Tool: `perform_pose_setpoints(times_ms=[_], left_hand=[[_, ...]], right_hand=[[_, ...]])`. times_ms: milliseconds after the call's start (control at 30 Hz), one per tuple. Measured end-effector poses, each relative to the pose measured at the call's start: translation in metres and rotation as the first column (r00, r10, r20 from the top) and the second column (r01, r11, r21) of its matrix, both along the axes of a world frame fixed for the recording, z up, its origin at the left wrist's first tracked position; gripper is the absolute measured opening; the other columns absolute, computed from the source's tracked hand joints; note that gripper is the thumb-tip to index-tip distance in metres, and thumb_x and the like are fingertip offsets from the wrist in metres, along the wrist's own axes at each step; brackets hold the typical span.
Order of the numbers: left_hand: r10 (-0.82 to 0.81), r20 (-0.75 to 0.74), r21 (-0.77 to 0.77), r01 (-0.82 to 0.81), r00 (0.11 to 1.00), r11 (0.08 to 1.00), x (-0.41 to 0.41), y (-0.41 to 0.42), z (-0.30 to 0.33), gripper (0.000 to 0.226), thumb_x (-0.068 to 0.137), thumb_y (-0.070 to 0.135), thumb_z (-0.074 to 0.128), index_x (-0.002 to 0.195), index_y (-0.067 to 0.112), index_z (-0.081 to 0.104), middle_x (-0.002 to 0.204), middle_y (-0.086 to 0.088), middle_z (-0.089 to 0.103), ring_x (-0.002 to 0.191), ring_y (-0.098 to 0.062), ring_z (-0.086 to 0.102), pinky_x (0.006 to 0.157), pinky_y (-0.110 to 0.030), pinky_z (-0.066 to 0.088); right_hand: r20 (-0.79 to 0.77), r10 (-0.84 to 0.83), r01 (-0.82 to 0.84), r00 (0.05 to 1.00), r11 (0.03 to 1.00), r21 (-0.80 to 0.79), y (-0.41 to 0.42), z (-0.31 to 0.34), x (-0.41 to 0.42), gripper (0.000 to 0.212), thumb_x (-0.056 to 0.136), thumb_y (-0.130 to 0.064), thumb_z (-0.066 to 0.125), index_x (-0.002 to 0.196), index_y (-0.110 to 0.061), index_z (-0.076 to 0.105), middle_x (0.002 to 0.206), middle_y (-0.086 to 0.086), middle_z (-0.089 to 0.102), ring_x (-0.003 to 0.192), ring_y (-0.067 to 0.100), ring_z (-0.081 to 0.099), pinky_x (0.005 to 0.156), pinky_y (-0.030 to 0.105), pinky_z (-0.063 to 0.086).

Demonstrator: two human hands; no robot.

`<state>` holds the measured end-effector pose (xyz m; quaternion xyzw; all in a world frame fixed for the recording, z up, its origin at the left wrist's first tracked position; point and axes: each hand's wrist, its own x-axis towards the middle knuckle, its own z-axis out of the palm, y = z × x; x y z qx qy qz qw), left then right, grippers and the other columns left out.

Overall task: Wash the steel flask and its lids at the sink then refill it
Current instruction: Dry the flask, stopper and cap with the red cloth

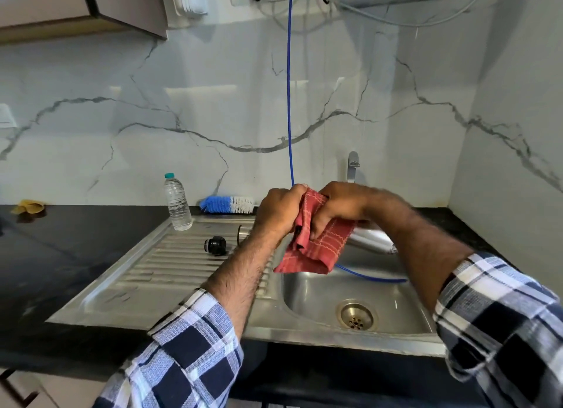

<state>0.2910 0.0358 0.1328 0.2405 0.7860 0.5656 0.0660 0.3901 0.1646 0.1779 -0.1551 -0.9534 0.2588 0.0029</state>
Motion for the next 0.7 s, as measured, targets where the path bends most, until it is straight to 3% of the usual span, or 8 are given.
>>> perform_pose_setpoints(times_ms=[33, 67, 167, 300, 433, 533, 600, 700], left_hand=[[0.015, 0.014, -0.01, -0.014, 1.0, 1.0, -0.002, 0.001, -0.001, 0.064, 0.075, 0.072, 0.047, 0.082, 0.017, 0.078, 0.076, -0.003, 0.077, 0.082, -0.029, 0.075, 0.085, -0.043, 0.06], [0.041, 0.034, -0.021, -0.04, 0.999, 0.999, -0.003, 0.001, -0.001, 0.068, 0.072, 0.075, 0.045, 0.089, 0.018, 0.078, 0.081, -0.003, 0.078, 0.084, -0.029, 0.074, 0.088, -0.043, 0.06], [0.096, 0.139, 0.001, -0.097, 0.986, 0.995, -0.015, 0.004, -0.004, 0.071, 0.07, 0.071, 0.043, 0.103, 0.017, 0.077, 0.094, -0.005, 0.079, 0.091, -0.029, 0.074, 0.094, -0.046, 0.059], [0.064, 0.214, 0.094, -0.086, 0.975, 0.992, -0.02, 0.002, -0.005, 0.063, 0.064, 0.066, 0.052, 0.094, 0.018, 0.078, 0.087, -0.006, 0.08, 0.089, -0.031, 0.076, 0.094, -0.052, 0.061], [0.069, 0.026, 0.083, -0.071, 0.997, 0.994, -0.013, -0.006, -0.005, 0.062, 0.066, 0.074, 0.051, 0.083, 0.02, 0.078, 0.079, -0.002, 0.078, 0.084, -0.028, 0.075, 0.089, -0.052, 0.062], [0.025, -0.198, 0.071, -0.011, 0.98, 0.997, -0.016, -0.01, -0.009, 0.063, 0.075, 0.075, 0.049, 0.074, 0.017, 0.074, 0.069, -0.001, 0.073, 0.077, -0.03, 0.072, 0.083, -0.053, 0.06], [0.0, -0.26, 0.065, 0.018, 0.966, 0.998, -0.017, -0.012, -0.01, 0.063, 0.077, 0.074, 0.048, 0.073, 0.016, 0.074, 0.067, -0.001, 0.072, 0.075, -0.027, 0.072, 0.081, -0.05, 0.06], [-0.013, -0.268, 0.052, 0.028, 0.963, 0.998, -0.017, -0.013, -0.006, 0.056, 0.081, 0.068, 0.052, 0.075, 0.017, 0.075, 0.07, 0.001, 0.074, 0.075, -0.023, 0.073, 0.082, -0.047, 0.06]], right_hand=[[0.01, -0.01, 0.01, 1.0, 1.0, 0.01, -0.001, -0.001, -0.002, 0.063, 0.055, -0.043, 0.095, 0.11, -0.023, 0.072, 0.093, -0.004, 0.079, 0.09, 0.026, 0.076, 0.086, 0.036, 0.059], [-0.008, -0.038, 0.038, 0.999, 0.987, 0.158, -0.005, -0.005, -0.005, 0.079, 0.053, -0.052, 0.092, 0.12, -0.023, 0.062, 0.101, -0.004, 0.075, 0.095, 0.026, 0.073, 0.089, 0.038, 0.058], [-0.228, 0.023, 0.134, 0.973, 0.75, 0.647, -0.027, -0.031, -0.016, 0.086, 0.064, -0.061, 0.082, 0.13, -0.018, 0.048, 0.114, 0.004, 0.061, 0.105, 0.028, 0.064, 0.097, 0.047, 0.051], [-0.398, 0.135, 0.184, 0.908, 0.724, 0.665, -0.035, -0.041, -0.018, 0.07, 0.072, -0.058, 0.077, 0.123, -0.017, 0.053, 0.108, 0.002, 0.066, 0.097, 0.027, 0.068, 0.087, 0.04, 0.051], [-0.255, 0.049, 0.104, 0.966, 0.828, 0.552, -0.033, -0.02, -0.011, 0.071, 0.057, -0.061, 0.085, 0.113, -0.028, 0.057, 0.09, -0.009, 0.065, 0.081, 0.018, 0.066, 0.074, 0.034, 0.055], [-0.119, 0.047, -0.023, 0.992, 0.981, 0.191, -0.017, -0.01, -0.01, 0.056, 0.055, -0.038, 0.098, 0.103, -0.028, 0.07, 0.086, -0.008, 0.076, 0.079, 0.015, 0.074, 0.074, 0.029, 0.059], [-0.078, 0.089, -0.094, 0.993, 0.994, -0.056, -0.004, -0.011, -0.007, 0.049, 0.061, -0.02, 0.099, 0.103, -0.025, 0.075, 0.089, -0.005, 0.081, 0.08, 0.014, 0.078, 0.073, 0.026, 0.059], [-0.046, 0.138, -0.144, 0.989, 0.972, -0.187, 0.007, -0.015, -0.002, 0.05, 0.068, -0.01, 0.096, 0.111, -0.021, 0.072, 0.097, -0.001, 0.082, 0.088, 0.019, 0.079, 0.081, 0.03, 0.061]])
